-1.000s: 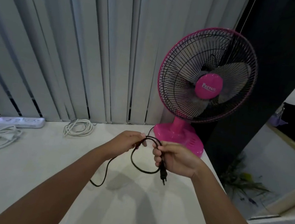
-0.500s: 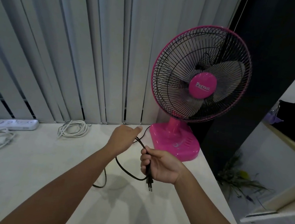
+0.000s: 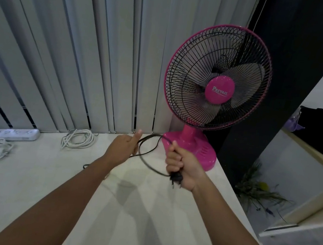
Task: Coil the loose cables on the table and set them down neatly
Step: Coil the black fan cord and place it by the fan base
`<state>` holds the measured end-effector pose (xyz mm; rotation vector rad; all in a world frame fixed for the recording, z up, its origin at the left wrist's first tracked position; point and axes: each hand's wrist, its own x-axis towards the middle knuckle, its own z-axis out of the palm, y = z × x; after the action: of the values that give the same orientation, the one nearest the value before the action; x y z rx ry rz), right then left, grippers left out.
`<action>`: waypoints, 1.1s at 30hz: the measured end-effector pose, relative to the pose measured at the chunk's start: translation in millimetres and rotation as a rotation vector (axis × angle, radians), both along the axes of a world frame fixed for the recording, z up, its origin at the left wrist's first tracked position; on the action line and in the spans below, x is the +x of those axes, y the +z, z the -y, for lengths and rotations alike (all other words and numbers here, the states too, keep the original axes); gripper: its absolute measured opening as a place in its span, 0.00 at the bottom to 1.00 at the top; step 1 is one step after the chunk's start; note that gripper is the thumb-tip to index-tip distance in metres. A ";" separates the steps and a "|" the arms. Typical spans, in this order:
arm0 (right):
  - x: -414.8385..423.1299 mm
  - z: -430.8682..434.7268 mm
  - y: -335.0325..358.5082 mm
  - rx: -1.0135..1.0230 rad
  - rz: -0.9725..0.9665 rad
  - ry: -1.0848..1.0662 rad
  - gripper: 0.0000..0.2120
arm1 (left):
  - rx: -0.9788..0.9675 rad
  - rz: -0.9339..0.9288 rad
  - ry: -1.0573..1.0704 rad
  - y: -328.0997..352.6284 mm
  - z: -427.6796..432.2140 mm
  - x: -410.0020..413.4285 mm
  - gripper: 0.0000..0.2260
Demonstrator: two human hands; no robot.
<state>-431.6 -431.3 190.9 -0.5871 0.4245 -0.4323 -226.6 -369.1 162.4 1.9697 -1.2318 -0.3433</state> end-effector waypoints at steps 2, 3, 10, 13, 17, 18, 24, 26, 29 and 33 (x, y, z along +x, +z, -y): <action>-8.8 13.9 10.8 -0.003 0.070 -0.104 0.11 | 0.028 -0.018 -0.046 -14.6 -11.3 -2.6 0.35; -12.6 19.8 15.3 -0.012 0.089 -0.134 0.12 | 0.036 -0.013 -0.056 -23.2 -16.3 -4.9 0.33; -21.1 38.3 24.7 -0.267 -0.069 -0.361 0.15 | 0.213 -0.087 -0.199 -82.4 -44.2 -35.9 0.19; -15.8 34.3 19.1 -0.472 -0.256 -0.371 0.14 | 0.298 0.074 -0.256 -77.0 -44.7 -36.3 0.18; 1.7 23.4 3.7 -0.782 -0.509 -0.293 0.13 | 0.397 0.452 -0.452 -42.0 -33.4 -41.7 0.19; 6.5 21.0 -1.3 -0.844 -0.564 -0.259 0.14 | 0.379 0.513 -0.494 -33.4 -31.0 -44.3 0.19; 17.3 16.1 -25.6 -0.998 -0.719 -0.150 0.13 | 0.345 0.267 -0.630 11.2 -15.3 -50.3 0.09; 15.1 17.4 -24.7 -1.006 -0.707 -0.166 0.13 | 0.358 0.167 -0.662 17.2 -12.9 -48.3 0.09; 12.4 17.9 -19.5 -0.986 -0.672 -0.154 0.13 | 0.409 0.099 -0.709 22.1 -10.9 -50.4 0.08; 6.9 12.9 -14.1 -0.838 -0.595 0.019 0.14 | 0.269 0.191 -0.589 35.0 -0.6 -40.0 0.05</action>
<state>-424.7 -444.2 176.9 -1.5512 0.8091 -0.4037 -266.6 -368.6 197.3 1.8494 -1.9759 -0.6514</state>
